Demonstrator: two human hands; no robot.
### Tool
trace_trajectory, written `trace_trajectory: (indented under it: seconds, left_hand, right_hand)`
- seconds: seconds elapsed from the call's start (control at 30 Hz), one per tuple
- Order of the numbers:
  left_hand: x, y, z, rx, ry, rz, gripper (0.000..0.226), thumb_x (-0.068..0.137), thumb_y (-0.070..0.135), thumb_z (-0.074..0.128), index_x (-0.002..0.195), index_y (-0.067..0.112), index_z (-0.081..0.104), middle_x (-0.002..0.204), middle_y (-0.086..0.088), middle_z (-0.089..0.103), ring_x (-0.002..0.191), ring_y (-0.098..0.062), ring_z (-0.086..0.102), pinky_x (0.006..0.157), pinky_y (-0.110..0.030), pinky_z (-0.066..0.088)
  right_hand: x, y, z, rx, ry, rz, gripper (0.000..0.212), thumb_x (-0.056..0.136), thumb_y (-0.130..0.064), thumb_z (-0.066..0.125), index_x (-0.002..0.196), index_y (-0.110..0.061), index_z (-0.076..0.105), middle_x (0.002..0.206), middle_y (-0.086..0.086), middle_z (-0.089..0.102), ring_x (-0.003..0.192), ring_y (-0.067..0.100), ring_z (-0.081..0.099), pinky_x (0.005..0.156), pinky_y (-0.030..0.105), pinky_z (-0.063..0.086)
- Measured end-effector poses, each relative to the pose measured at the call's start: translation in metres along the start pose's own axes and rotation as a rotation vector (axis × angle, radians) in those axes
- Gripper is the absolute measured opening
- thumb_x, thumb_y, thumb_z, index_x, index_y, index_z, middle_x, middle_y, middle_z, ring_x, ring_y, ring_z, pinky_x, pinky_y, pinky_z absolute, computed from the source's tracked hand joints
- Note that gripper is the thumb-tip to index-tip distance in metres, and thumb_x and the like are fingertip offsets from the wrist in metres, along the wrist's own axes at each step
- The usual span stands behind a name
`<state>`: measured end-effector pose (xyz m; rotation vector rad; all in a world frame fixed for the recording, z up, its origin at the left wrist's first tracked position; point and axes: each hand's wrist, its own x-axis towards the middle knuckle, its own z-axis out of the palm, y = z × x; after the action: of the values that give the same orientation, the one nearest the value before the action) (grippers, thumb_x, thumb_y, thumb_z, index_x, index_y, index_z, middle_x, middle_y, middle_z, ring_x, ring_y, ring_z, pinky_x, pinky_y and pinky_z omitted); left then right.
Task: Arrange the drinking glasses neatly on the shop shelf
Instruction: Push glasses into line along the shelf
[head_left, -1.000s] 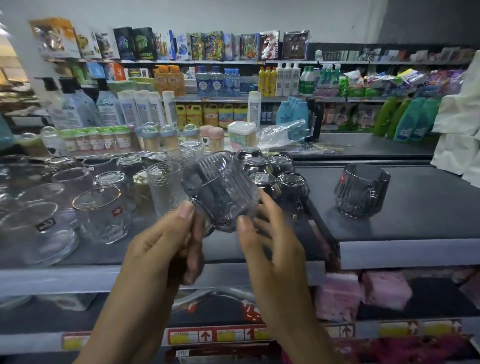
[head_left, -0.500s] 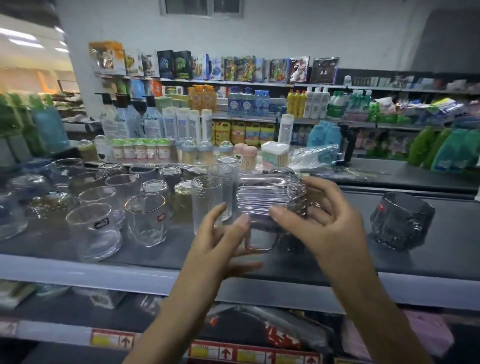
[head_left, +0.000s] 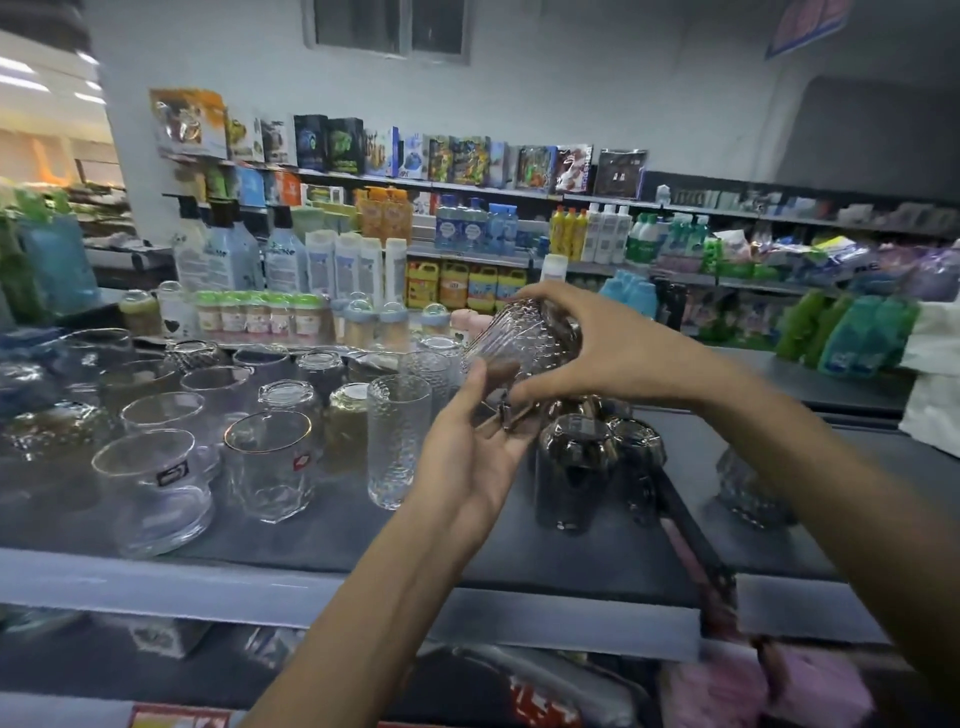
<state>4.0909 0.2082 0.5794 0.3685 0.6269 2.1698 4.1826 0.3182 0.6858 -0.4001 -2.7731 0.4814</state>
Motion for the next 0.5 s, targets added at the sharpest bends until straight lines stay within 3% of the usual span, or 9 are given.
trace_trajectory:
  seconds: [0.07, 0.17, 0.23, 0.3, 0.37, 0.43, 0.5]
  left_hand:
    - [0.009, 0.000, -0.004, -0.025, 0.023, -0.051, 0.027, 0.106, 0.028, 0.055, 0.102, 0.006, 0.070, 0.096, -0.013, 0.076, 0.109, -0.034, 0.069, 0.085, -0.039, 0.062]
    - [0.015, -0.003, -0.016, 0.041, 0.036, -0.130, 0.028, 0.105, 0.034, 0.055, 0.118, 0.011, 0.063, 0.118, -0.028, 0.070, 0.111, -0.041, 0.071, 0.094, -0.047, 0.059]
    - [0.013, -0.008, -0.028, 0.175, 0.059, -0.141, 0.032, 0.106, 0.035, 0.052, 0.127, 0.012, 0.057, 0.122, -0.030, 0.068, 0.106, -0.038, 0.073, 0.093, -0.047, 0.059]
    - [0.008, -0.013, -0.042, 0.492, 0.107, -0.016, 0.022, 0.107, 0.027, 0.052, 0.123, 0.016, 0.060, 0.116, -0.019, 0.072, 0.096, -0.031, 0.076, 0.087, -0.041, 0.061]
    - [0.004, -0.019, -0.061, 0.940, 0.088, 0.246, 0.013, 0.105, 0.021, 0.056, 0.111, 0.023, 0.067, 0.108, -0.006, 0.073, 0.089, -0.021, 0.074, 0.078, -0.036, 0.059]
    - [0.001, -0.025, -0.081, 1.420, -0.001, 0.470, 0.017, 0.101, 0.032, 0.055, 0.107, 0.027, 0.070, 0.105, 0.007, 0.071, 0.092, -0.014, 0.069, 0.081, -0.035, 0.054]
    - [-0.003, -0.030, -0.095, 1.859, -0.090, 0.558, 0.037, 0.097, 0.050, 0.042, 0.110, 0.029, 0.069, 0.110, 0.008, 0.069, 0.097, -0.020, 0.066, 0.084, -0.039, 0.053]
  right_hand:
    - [0.017, 0.005, -0.004, 0.013, -0.027, 0.047, 0.088, 0.074, -0.047, 0.089, 0.148, -0.036, 0.044, 0.139, -0.006, 0.053, 0.118, 0.008, 0.053, 0.093, 0.021, 0.040]
    - [0.037, 0.011, -0.004, 0.158, -0.068, 0.135, 0.079, 0.073, -0.033, 0.092, 0.141, -0.030, 0.052, 0.121, -0.001, 0.059, 0.098, 0.011, 0.063, 0.079, 0.026, 0.057]
    - [0.050, 0.016, 0.001, 0.130, -0.065, 0.156, 0.081, 0.072, -0.029, 0.093, 0.142, -0.023, 0.052, 0.114, -0.002, 0.058, 0.089, 0.014, 0.066, 0.074, 0.027, 0.059]
    - [0.065, 0.023, 0.006, 0.068, -0.051, 0.162, 0.084, 0.072, -0.030, 0.093, 0.143, -0.018, 0.050, 0.110, -0.003, 0.059, 0.087, 0.013, 0.066, 0.072, 0.027, 0.059]
    - [0.082, 0.026, 0.010, 0.024, -0.057, 0.185, 0.087, 0.071, -0.032, 0.094, 0.144, -0.014, 0.050, 0.116, 0.002, 0.061, 0.088, 0.015, 0.067, 0.070, 0.028, 0.060]
    - [0.098, 0.029, 0.016, -0.045, -0.071, 0.197, 0.086, 0.070, -0.034, 0.094, 0.141, -0.007, 0.053, 0.120, 0.009, 0.064, 0.087, 0.016, 0.066, 0.069, 0.028, 0.056]
    - [0.112, 0.031, 0.025, -0.113, -0.091, 0.193, 0.082, 0.069, -0.036, 0.094, 0.135, -0.004, 0.057, 0.115, 0.010, 0.066, 0.086, 0.017, 0.061, 0.071, 0.030, 0.053]
